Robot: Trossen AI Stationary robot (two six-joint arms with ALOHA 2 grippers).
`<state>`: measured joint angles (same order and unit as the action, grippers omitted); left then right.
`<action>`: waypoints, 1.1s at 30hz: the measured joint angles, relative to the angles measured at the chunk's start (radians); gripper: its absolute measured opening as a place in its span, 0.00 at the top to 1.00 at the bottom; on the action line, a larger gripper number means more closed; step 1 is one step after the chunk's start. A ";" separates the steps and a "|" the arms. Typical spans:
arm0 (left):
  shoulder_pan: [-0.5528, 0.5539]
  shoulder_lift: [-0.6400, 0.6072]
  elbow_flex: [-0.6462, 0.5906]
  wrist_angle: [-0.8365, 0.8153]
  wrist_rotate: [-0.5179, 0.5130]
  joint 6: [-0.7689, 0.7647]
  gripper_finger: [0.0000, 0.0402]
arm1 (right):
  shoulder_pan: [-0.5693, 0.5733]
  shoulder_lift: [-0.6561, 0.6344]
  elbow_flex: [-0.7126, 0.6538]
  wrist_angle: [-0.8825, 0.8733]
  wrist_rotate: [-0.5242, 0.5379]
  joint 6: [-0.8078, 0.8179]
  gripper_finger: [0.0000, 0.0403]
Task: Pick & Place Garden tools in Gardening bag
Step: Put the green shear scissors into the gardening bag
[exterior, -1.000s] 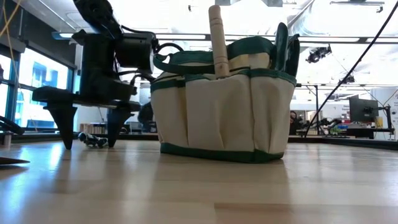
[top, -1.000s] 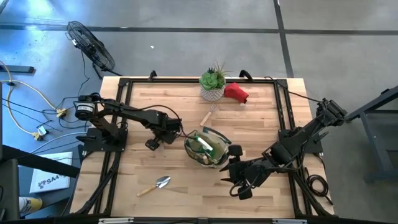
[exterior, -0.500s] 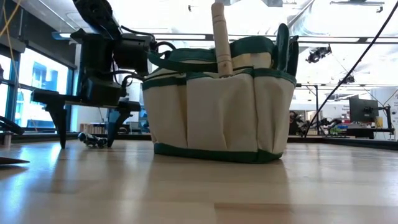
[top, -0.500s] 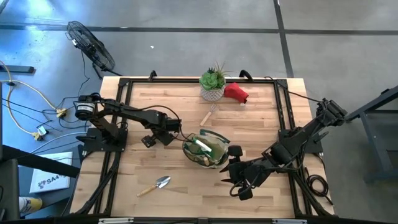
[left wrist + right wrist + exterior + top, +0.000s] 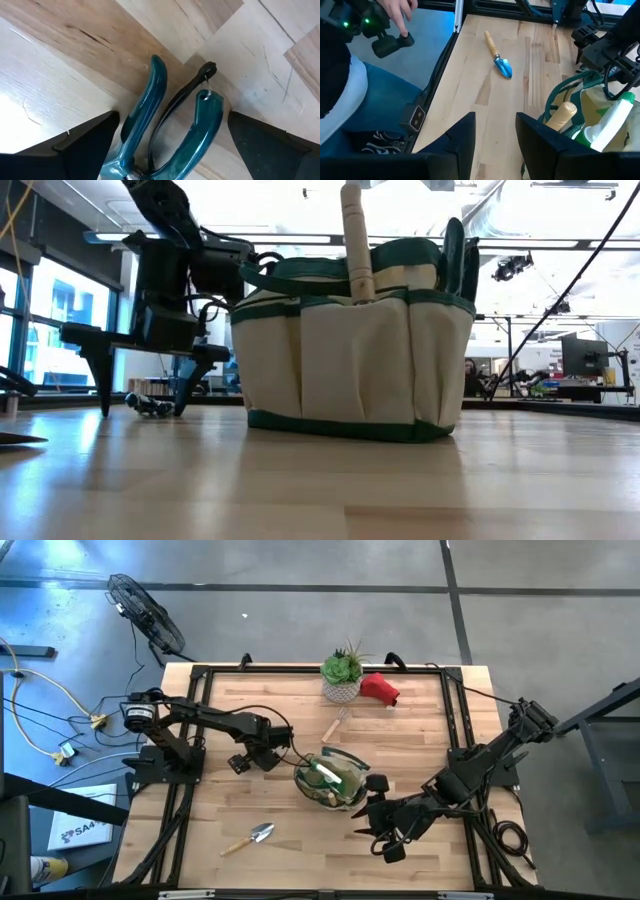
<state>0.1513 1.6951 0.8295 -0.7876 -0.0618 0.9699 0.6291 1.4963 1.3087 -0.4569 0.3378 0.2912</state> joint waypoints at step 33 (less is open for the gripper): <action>0.001 0.003 0.000 0.058 0.041 -0.009 0.47 | -0.017 0.000 0.000 0.004 -0.001 0.000 0.67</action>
<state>0.1519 1.6978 0.8291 -0.7292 -0.0205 0.9606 0.6125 1.4963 1.3087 -0.4526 0.3369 0.2909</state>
